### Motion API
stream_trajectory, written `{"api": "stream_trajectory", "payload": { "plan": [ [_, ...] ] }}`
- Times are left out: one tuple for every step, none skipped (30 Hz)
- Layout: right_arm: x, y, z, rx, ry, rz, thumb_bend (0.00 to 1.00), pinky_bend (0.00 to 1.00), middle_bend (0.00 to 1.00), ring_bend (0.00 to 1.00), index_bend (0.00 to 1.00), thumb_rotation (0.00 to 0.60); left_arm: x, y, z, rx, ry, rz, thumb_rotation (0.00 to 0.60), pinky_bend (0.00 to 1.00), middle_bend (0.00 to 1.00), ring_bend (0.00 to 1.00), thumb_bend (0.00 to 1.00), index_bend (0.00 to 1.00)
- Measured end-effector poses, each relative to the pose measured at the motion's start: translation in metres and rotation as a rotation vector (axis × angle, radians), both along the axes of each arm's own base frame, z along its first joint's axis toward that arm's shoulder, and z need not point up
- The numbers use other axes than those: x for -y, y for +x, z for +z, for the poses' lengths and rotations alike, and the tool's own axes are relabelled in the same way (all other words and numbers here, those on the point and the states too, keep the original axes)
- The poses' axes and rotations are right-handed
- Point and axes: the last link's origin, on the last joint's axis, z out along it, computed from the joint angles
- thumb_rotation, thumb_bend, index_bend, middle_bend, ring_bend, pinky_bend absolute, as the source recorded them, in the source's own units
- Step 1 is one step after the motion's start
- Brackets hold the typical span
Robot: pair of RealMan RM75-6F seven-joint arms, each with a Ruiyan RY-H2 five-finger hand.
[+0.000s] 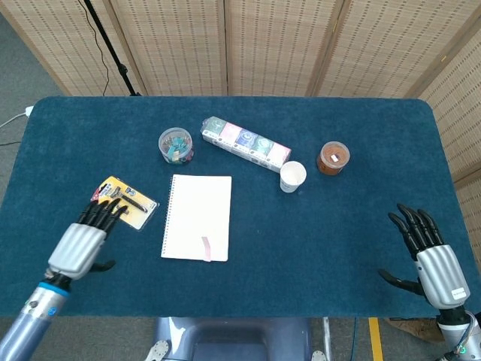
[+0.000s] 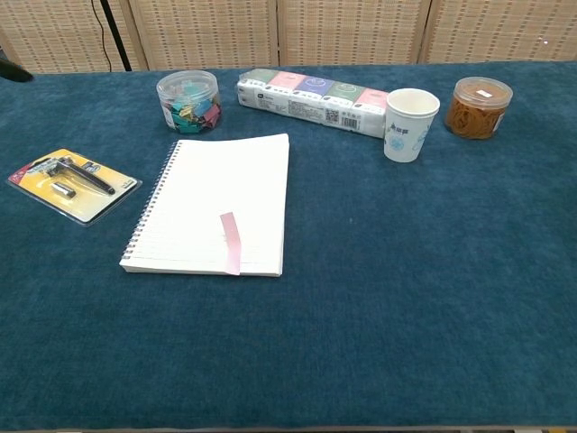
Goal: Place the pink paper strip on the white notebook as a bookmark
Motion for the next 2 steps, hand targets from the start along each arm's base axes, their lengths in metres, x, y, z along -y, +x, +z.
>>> {"api": "stream_trajectory", "payload": {
  "plan": [
    [0.0, 0.0, 0.0, -0.002, -0.001, -0.002, 0.0, 0.0, 0.0, 0.0, 0.0, 0.6, 0.005, -0.01, 0.004, 0.013, 0.023, 0.017, 0.6, 0.0, 0.0, 0.0, 0.0, 0.0],
    [-0.001, 0.0, 0.0, -0.005, -0.004, -0.005, 0.0, 0.0, 0.0, 0.0, 0.0, 0.6, 0.011, -0.024, 0.01, 0.028, 0.052, 0.043, 0.6, 0.0, 0.0, 0.0, 0.0, 0.0]
  ]
}}
